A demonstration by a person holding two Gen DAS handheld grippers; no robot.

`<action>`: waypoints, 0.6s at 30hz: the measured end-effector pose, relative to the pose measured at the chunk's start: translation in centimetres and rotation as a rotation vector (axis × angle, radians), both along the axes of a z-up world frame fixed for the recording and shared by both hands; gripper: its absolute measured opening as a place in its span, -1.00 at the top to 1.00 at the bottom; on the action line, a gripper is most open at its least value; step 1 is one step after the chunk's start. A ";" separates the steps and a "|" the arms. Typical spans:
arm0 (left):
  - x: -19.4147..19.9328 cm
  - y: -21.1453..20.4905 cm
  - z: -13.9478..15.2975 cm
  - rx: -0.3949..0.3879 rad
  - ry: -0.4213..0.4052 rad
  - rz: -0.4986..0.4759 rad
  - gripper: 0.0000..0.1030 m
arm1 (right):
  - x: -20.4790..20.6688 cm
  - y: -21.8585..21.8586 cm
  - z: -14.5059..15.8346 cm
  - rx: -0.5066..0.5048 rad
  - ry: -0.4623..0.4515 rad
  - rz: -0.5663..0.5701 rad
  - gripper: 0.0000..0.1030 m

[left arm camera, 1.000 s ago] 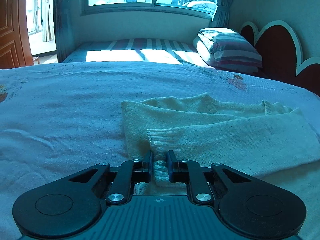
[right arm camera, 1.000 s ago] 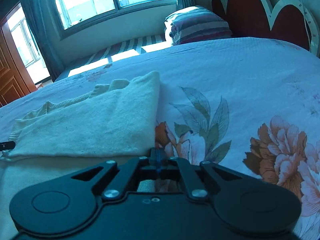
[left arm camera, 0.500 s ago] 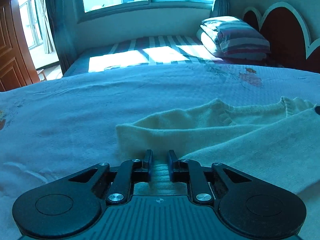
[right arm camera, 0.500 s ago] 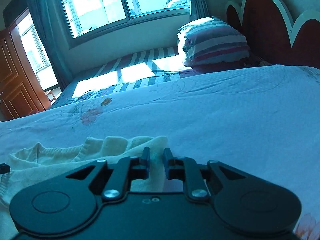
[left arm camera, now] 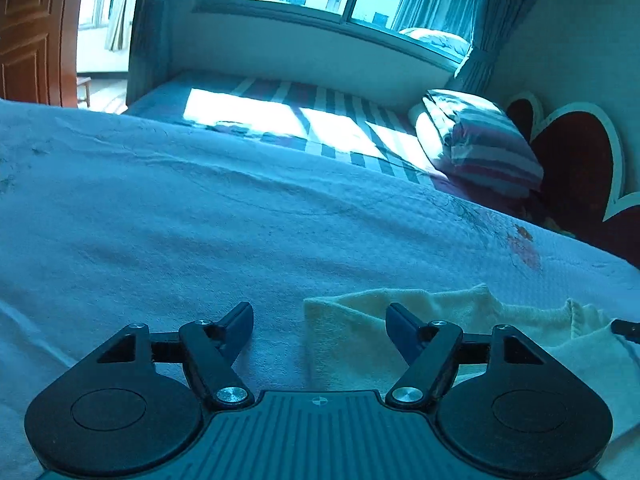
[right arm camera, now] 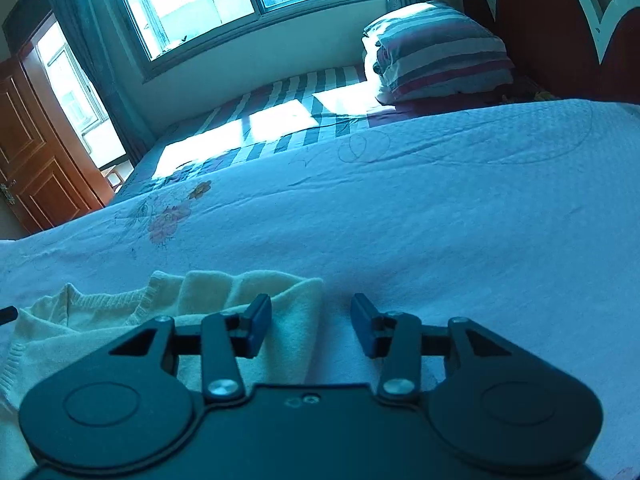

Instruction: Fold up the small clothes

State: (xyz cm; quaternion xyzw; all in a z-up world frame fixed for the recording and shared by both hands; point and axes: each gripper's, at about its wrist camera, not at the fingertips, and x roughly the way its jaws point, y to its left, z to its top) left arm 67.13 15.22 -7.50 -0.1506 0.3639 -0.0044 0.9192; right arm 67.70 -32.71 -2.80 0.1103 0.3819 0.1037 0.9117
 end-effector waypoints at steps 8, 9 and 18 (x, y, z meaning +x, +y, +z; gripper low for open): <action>0.7 -2.2 -1.0 0.142 -0.032 -0.049 0.89 | -0.3 1.4 0.6 -0.076 -0.060 0.050 0.85; 0.7 -2.9 -1.2 0.186 -0.047 -0.047 0.87 | -0.6 1.7 0.6 -0.098 -0.079 0.042 0.85; -4.1 -4.9 3.1 0.238 -0.158 -0.077 -0.07 | -4.1 2.5 3.4 -0.154 -0.148 0.064 0.55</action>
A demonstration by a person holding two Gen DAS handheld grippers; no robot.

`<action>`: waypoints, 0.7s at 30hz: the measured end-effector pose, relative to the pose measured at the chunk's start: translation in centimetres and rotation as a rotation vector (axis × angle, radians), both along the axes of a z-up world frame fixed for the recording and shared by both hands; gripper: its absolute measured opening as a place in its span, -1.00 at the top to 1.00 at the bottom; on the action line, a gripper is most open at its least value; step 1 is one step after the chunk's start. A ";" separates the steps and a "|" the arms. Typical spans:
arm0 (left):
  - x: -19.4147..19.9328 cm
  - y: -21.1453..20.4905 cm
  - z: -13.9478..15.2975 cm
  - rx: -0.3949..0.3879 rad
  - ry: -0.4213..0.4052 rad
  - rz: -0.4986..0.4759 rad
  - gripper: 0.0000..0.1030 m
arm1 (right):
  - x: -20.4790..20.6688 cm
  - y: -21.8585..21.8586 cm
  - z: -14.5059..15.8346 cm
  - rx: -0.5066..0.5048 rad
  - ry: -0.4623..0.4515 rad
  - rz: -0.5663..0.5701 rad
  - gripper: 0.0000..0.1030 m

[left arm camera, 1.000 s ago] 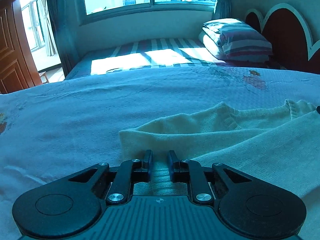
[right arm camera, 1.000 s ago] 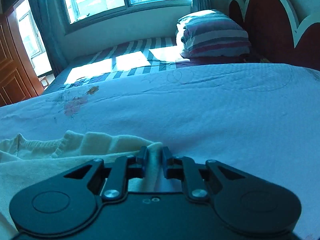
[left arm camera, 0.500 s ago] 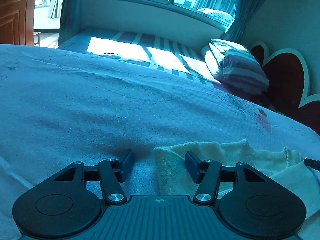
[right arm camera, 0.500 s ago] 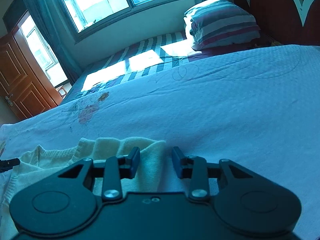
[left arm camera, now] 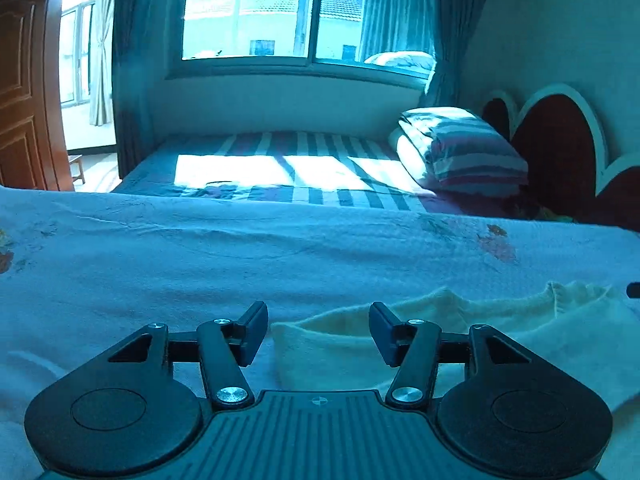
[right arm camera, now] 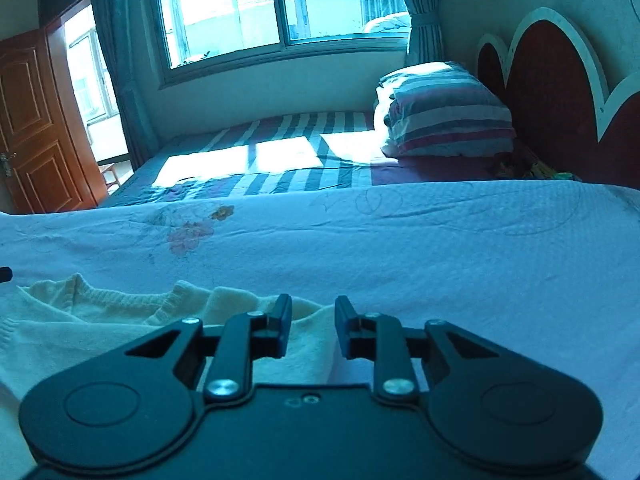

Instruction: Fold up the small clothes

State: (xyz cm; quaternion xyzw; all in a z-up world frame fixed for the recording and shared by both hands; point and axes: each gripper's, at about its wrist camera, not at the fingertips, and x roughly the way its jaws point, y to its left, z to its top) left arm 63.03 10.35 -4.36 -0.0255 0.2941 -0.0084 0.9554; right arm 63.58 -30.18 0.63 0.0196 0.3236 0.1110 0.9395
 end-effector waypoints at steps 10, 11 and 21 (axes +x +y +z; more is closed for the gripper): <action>-4.5 -3.3 -1.4 0.120 0.145 -0.053 -0.15 | -4.8 1.9 -0.3 -0.082 0.001 0.090 0.49; -4.9 -3.5 -2.1 0.135 0.169 -0.063 -0.16 | -5.3 2.1 -1.3 -0.127 0.044 0.125 0.49; -18.3 -2.5 0.6 -0.032 0.163 -0.023 -0.17 | -15.2 -2.6 1.0 0.070 0.088 0.121 0.34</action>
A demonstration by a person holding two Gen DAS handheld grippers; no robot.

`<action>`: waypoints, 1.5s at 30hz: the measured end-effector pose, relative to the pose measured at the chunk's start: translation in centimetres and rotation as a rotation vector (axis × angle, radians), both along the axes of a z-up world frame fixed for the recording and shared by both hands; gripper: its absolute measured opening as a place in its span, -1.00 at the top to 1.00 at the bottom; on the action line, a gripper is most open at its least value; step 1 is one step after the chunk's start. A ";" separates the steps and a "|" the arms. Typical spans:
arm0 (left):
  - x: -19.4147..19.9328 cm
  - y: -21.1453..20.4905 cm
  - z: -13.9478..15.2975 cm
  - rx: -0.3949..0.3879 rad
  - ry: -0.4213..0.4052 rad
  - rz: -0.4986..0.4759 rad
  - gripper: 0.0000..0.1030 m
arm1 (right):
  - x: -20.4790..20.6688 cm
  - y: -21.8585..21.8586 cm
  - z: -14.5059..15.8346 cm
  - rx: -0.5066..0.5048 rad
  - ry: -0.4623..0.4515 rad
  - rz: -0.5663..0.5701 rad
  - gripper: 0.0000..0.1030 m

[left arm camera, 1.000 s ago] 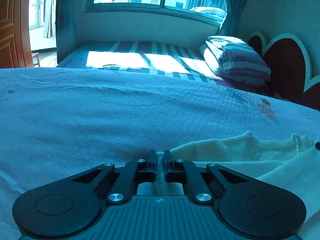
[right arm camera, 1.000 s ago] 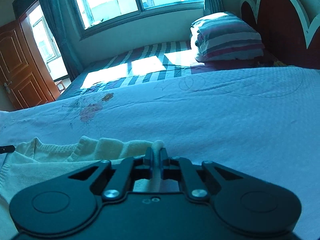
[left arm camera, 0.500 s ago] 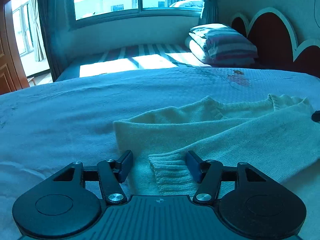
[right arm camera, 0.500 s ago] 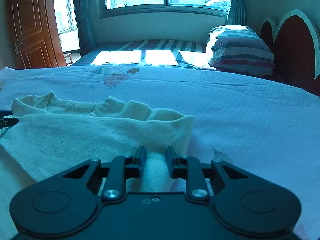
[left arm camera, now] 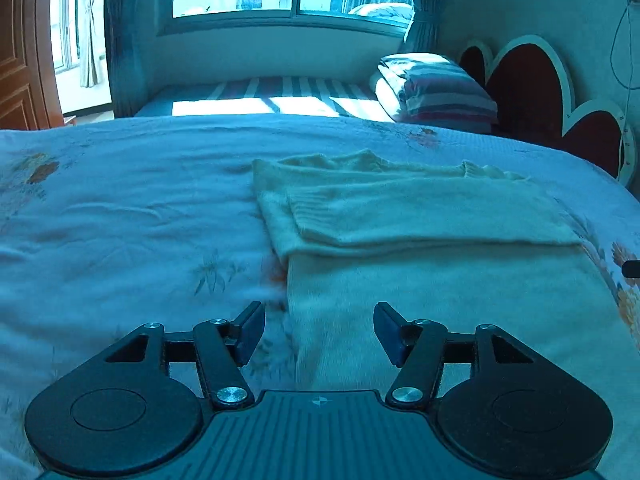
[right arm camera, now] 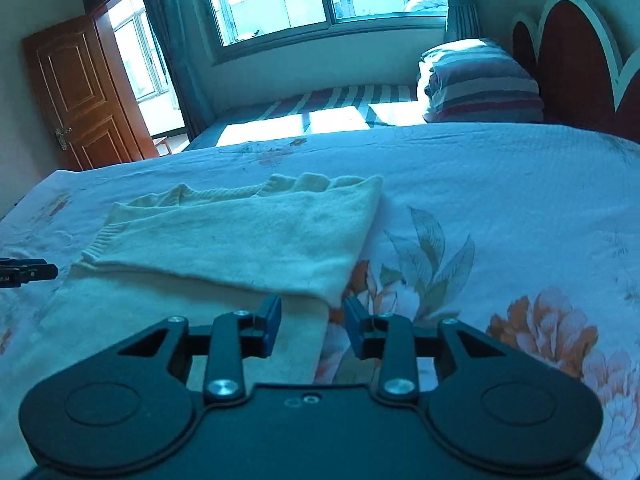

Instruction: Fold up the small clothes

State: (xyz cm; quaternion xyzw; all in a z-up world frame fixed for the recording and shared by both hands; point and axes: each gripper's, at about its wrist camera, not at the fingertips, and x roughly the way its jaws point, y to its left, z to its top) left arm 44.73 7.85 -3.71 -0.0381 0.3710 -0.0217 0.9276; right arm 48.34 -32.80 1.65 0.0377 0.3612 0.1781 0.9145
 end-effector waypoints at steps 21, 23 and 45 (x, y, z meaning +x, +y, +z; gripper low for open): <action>-24.4 6.2 -7.6 -0.702 0.199 -0.030 0.36 | -26.0 -5.1 -6.6 0.551 0.408 -0.188 0.39; -24.5 6.4 -8.8 -0.760 0.214 -0.028 0.47 | -26.0 -5.1 -7.0 0.591 0.398 -0.214 0.39; -19.8 6.7 -2.0 -0.756 -0.049 -0.078 0.93 | -23.3 -2.5 -0.5 0.510 0.242 -0.004 0.88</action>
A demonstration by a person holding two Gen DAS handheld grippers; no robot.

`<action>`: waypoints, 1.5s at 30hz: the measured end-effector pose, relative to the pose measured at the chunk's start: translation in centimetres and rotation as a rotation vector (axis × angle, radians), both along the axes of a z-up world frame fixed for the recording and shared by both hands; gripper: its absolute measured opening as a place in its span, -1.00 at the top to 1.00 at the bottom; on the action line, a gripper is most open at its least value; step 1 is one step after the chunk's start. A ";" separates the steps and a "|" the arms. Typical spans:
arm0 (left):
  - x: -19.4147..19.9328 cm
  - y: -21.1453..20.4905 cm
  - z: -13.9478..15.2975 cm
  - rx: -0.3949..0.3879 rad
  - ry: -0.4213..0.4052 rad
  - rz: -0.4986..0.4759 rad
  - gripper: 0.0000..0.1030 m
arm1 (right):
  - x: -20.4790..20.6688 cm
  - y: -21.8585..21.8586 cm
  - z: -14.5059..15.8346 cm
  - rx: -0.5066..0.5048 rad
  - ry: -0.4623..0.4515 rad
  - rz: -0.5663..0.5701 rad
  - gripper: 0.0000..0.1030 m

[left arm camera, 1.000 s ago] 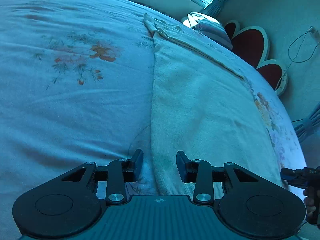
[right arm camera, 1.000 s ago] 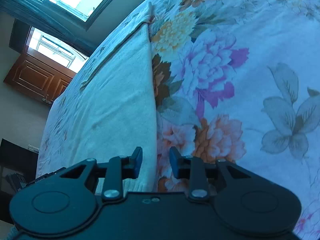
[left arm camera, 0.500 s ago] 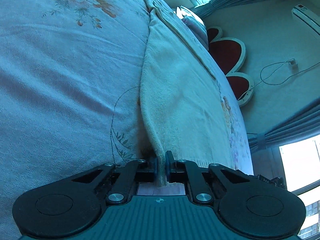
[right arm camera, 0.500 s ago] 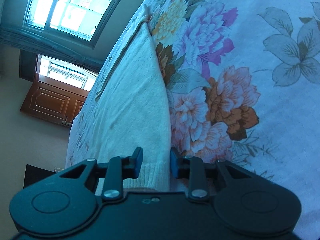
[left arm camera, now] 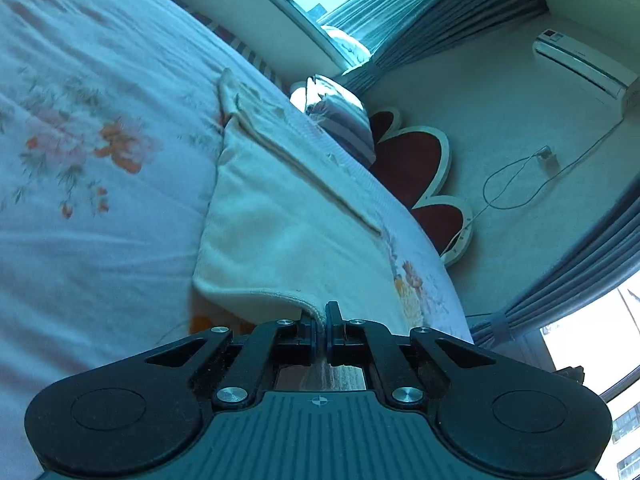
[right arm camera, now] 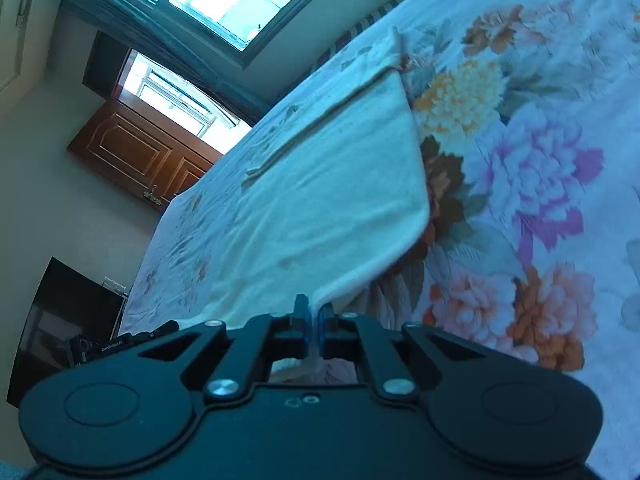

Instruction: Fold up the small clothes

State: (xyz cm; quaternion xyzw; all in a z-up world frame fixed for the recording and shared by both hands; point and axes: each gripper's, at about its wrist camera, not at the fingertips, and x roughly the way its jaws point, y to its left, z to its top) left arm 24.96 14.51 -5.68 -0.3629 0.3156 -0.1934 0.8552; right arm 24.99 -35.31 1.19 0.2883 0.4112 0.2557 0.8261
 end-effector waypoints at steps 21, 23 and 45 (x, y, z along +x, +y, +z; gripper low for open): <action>35.6 0.3 -0.3 0.053 0.094 0.179 0.92 | 37.9 0.2 0.0 0.097 0.007 0.010 0.87; 37.1 1.9 -2.2 0.054 0.210 0.250 0.92 | 41.1 -0.5 -3.2 0.074 0.088 -0.054 0.62; 41.9 -1.0 1.9 0.544 -0.008 -0.104 0.26 | 42.7 3.3 -2.5 -0.298 -0.125 0.177 0.38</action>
